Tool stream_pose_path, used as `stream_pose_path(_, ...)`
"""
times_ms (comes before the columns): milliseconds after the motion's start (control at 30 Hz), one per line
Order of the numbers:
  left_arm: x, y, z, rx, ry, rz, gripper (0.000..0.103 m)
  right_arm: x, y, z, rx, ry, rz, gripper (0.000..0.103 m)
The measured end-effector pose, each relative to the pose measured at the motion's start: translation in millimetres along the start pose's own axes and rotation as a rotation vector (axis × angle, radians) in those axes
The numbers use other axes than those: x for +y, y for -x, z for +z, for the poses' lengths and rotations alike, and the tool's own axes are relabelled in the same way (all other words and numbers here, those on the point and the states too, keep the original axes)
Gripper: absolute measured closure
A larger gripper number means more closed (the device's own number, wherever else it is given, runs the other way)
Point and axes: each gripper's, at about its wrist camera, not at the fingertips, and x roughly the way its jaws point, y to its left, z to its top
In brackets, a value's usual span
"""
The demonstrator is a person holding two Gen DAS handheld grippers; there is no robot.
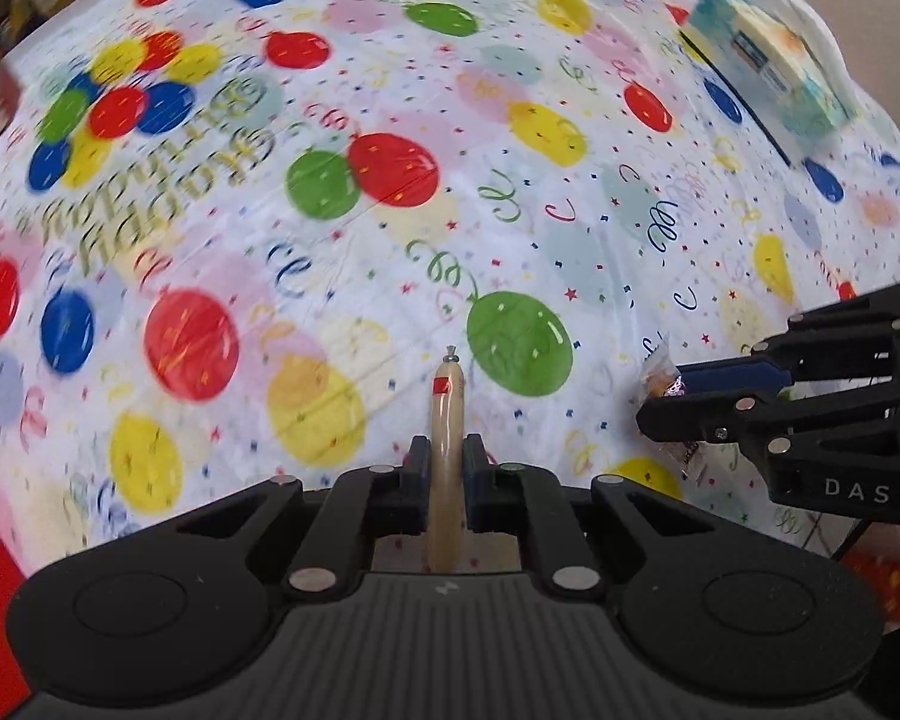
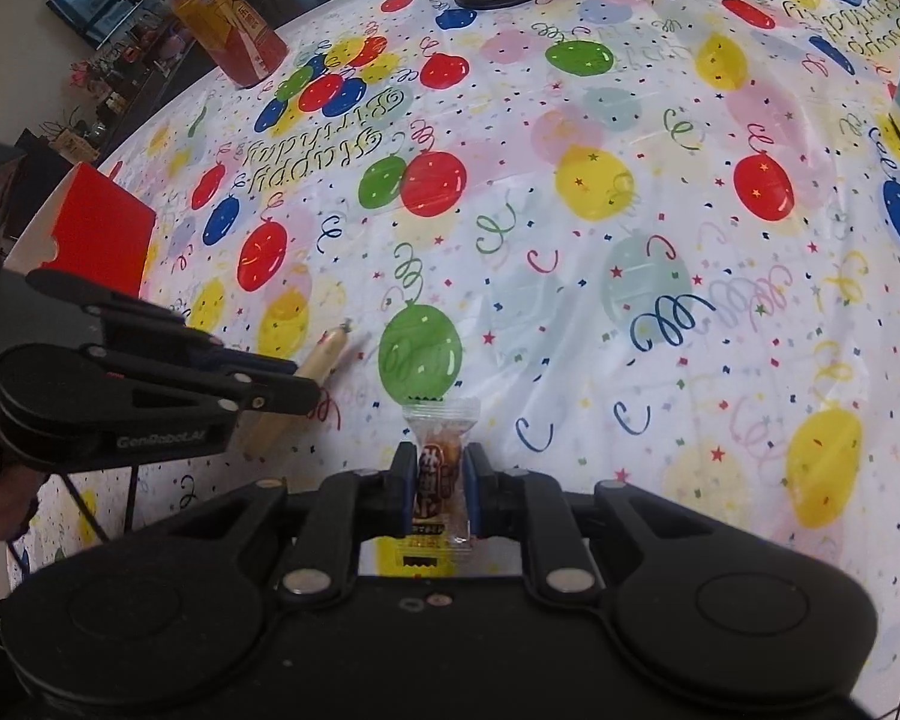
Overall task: Organize snacks
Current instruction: 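Carry the stick snack and wrapped candy into the box with both tools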
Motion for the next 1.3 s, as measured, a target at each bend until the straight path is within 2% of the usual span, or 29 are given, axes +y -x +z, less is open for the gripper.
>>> stream_pose_path(300, 13, 36, -40, -0.049, 0.133, 0.053, 0.093, 36, 14, -11, 0.001, 0.056, -0.050, 0.089)
stream_pose_path(733, 49, 116, -88, -0.187, 0.247, 0.072, 0.093, 126, 42, -8, -0.075, 0.229, -0.075, 0.089)
stream_pose_path(967, 83, 163, -119, -0.278, 0.297, 0.104, 0.093, 188, 46, -2, -0.120, 0.304, -0.054, 0.089)
stream_pose_path(1300, 152, 215, -167, -0.385, 0.404, 0.165, 0.093, 285, 39, 15, -0.172, 0.422, -0.010, 0.089)
